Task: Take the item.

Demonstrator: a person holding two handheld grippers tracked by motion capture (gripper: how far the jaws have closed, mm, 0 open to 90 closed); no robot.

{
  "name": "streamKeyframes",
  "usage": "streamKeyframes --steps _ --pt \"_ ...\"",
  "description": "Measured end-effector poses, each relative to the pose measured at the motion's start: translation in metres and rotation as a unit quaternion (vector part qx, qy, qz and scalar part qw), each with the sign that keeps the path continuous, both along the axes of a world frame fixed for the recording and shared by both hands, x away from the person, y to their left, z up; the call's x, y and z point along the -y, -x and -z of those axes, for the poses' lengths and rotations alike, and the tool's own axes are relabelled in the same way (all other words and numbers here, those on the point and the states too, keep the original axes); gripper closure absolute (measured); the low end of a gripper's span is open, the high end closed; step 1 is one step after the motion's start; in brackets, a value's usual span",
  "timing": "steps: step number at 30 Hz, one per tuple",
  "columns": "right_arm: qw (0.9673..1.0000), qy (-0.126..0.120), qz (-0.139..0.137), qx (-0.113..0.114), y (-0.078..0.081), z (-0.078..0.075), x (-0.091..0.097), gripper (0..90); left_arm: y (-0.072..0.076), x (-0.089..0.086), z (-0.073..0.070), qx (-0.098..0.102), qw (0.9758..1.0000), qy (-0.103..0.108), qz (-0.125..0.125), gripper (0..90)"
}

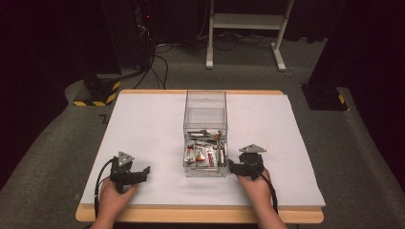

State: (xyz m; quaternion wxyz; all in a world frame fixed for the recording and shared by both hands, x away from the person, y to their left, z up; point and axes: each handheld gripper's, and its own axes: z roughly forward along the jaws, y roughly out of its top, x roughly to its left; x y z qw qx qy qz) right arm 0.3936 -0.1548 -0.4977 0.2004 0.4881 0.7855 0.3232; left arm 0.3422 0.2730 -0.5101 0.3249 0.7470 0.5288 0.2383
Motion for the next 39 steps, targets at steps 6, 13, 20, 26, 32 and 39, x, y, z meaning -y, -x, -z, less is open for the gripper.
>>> streamKeyframes --steps 6,13,20,26,32,39 --pt "0.9999 -0.004 -0.003 0.011 0.002 -0.003 0.002 26.7 0.0 0.0 0.0 0.0 1.0 0.0 0.0 13.6" --pt "0.9998 -0.008 -0.007 0.017 0.004 -0.006 0.004 28.9 0.0 0.0 0.0 0.0 1.0 0.0 0.0 13.6" --pt "0.9995 -0.019 -0.009 0.022 0.008 -0.011 0.007 32.2 0.0 0.0 0.0 0.0 1.0 -0.001 0.0 13.6" --pt "0.999 -0.029 -0.011 0.032 0.012 -0.015 0.009 35.4 0.0 0.0 0.0 0.0 1.0 0.0 0.0 13.6" --pt "0.9985 -0.035 -0.015 0.038 0.016 -0.019 0.009 37.0 0.0 0.0 0.0 0.0 1.0 -0.001 0.001 13.6" --pt "0.9977 -0.044 -0.016 0.05 0.02 -0.023 0.01 38.8 0.0 0.0 0.0 0.0 1.0 -0.001 0.001 13.6"
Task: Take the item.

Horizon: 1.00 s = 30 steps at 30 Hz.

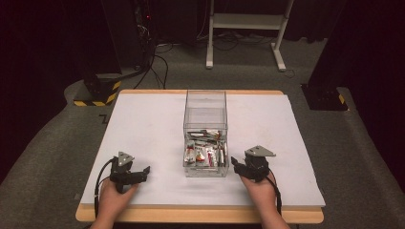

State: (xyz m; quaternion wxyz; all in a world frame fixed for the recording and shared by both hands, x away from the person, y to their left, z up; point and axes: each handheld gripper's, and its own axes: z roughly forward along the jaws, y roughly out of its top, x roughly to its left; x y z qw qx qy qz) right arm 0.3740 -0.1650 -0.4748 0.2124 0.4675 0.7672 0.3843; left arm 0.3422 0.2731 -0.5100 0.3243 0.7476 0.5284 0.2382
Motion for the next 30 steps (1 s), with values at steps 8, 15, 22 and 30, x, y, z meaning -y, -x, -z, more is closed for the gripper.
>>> streamKeyframes --steps 8,15,22,30 --pt "0.9999 -0.003 -0.002 0.012 0.004 -0.005 0.001 42.7 0.0 0.0 0.0 0.0 1.0 0.001 0.0 13.6" --pt "0.9998 0.0 -0.008 0.019 0.007 -0.008 0.0 45.1 0.0 0.0 0.0 0.0 1.0 0.0 0.0 13.6" --pt "0.9995 0.003 -0.004 0.03 0.009 -0.013 0.001 49.7 0.0 0.0 0.0 0.0 1.0 0.0 0.0 13.6" --pt "0.9993 -0.007 0.004 0.036 0.011 -0.018 0.003 51.1 0.0 0.0 0.0 0.0 1.0 0.0 0.0 13.6"
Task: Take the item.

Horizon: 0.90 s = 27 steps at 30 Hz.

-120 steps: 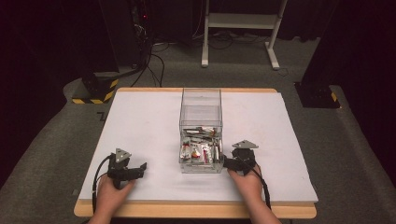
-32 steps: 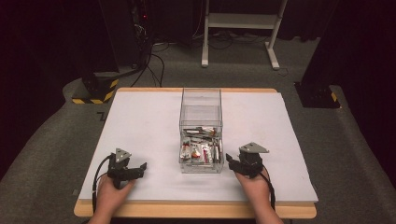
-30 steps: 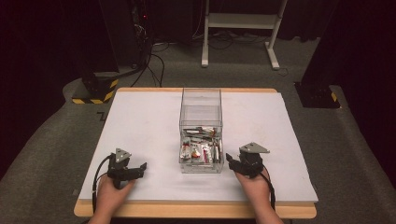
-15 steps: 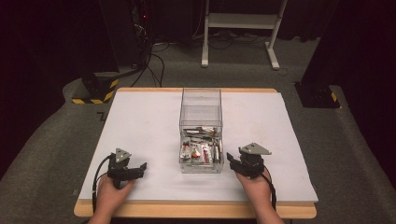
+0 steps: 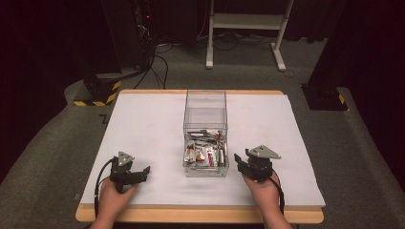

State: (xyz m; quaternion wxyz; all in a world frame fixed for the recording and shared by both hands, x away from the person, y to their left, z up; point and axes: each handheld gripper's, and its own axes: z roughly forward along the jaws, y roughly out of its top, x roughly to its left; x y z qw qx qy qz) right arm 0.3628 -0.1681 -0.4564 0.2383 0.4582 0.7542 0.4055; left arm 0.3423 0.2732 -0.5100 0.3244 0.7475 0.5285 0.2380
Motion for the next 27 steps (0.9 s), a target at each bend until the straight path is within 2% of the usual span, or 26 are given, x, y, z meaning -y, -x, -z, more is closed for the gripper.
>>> streamKeyframes --steps 13,22,27 --pt "0.9997 -0.01 0.003 0.02 0.003 -0.012 0.005 53.3 0.0 0.0 0.0 0.0 1.0 0.0 0.0 13.5" --pt "0.9984 -0.025 0.001 0.051 0.011 -0.028 0.005 50.7 0.0 0.0 0.0 0.0 1.0 0.0 0.0 13.5" --pt "0.998 -0.029 -0.004 0.057 0.014 -0.033 0.002 50.8 0.0 0.0 0.0 -0.001 1.0 0.0 0.001 13.6"
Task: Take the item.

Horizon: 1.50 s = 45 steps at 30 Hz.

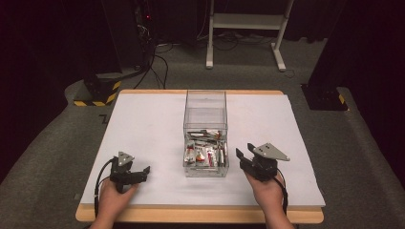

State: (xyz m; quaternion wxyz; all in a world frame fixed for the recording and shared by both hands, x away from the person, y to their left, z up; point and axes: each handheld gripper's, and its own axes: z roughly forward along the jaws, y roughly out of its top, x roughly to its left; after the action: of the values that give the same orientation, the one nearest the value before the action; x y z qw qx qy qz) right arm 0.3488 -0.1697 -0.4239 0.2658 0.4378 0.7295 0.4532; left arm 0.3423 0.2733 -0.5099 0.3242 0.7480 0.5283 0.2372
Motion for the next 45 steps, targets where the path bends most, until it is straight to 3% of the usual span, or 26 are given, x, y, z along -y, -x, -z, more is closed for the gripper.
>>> streamKeyframes --steps 5,23,35,45 --pt "0.9998 -0.012 -0.012 0.004 0.004 -0.004 -0.005 50.3 0.0 0.0 0.0 0.0 1.0 0.0 0.0 13.6" --pt "0.9985 -0.021 -0.05 0.005 0.011 -0.013 -0.039 48.4 0.0 0.0 0.0 0.0 1.0 0.0 0.0 13.6" --pt "0.9966 -0.011 -0.082 0.005 0.011 -0.019 -0.074 48.4 0.0 0.0 0.0 0.0 1.0 0.0 0.0 13.6" --pt "0.9948 -0.003 -0.102 -0.004 0.01 -0.014 -0.092 50.0 0.0 0.0 0.0 0.0 1.0 0.0 0.0 13.6"
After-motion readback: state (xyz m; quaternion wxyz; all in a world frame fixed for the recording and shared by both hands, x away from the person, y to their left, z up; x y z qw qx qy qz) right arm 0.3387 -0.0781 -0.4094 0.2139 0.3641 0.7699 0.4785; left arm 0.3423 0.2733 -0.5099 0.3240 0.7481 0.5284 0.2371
